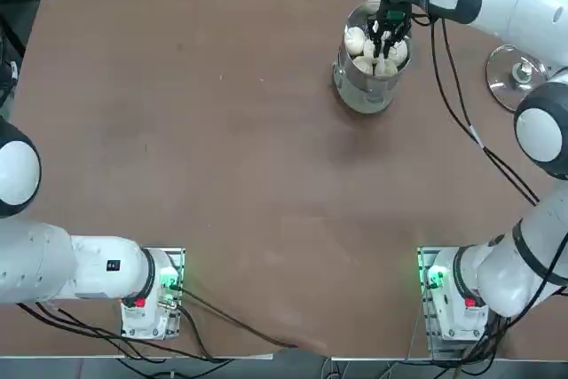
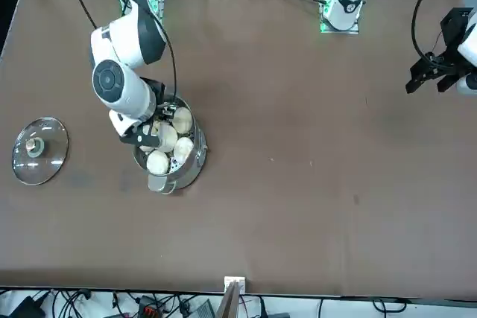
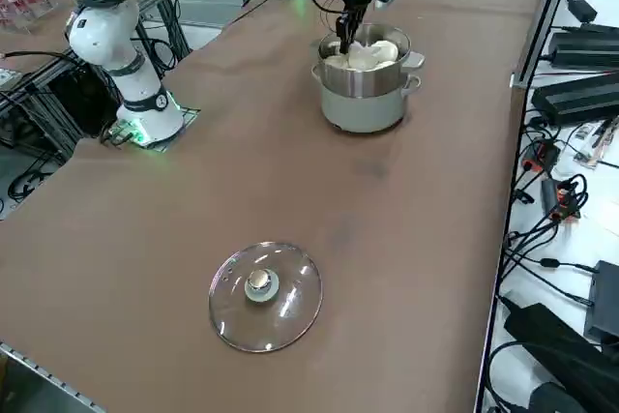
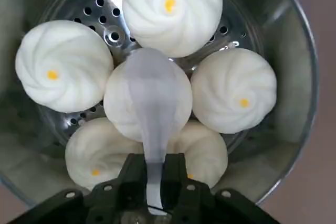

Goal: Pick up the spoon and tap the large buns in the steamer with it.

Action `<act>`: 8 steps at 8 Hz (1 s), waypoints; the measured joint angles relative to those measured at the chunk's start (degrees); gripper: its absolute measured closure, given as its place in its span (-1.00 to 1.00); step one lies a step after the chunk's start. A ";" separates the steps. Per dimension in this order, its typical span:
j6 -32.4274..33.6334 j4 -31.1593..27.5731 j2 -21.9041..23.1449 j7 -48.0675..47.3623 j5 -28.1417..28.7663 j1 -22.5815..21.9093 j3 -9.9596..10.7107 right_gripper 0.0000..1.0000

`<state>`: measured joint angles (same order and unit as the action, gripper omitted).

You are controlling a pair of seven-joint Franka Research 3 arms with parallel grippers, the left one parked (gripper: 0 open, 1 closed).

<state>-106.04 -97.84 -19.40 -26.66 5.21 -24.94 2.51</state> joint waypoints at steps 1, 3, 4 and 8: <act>0.00 0.03 -0.24 -0.01 0.03 0.00 0.00 0.66; 0.02 0.19 -0.34 -0.09 0.08 0.00 0.01 0.66; 0.45 0.71 -0.30 -0.27 0.09 0.01 0.05 0.66; 4.47 4.34 -0.22 -0.57 0.16 0.03 0.41 0.66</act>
<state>-101.57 -93.49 -19.62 -27.23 5.37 -24.91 2.93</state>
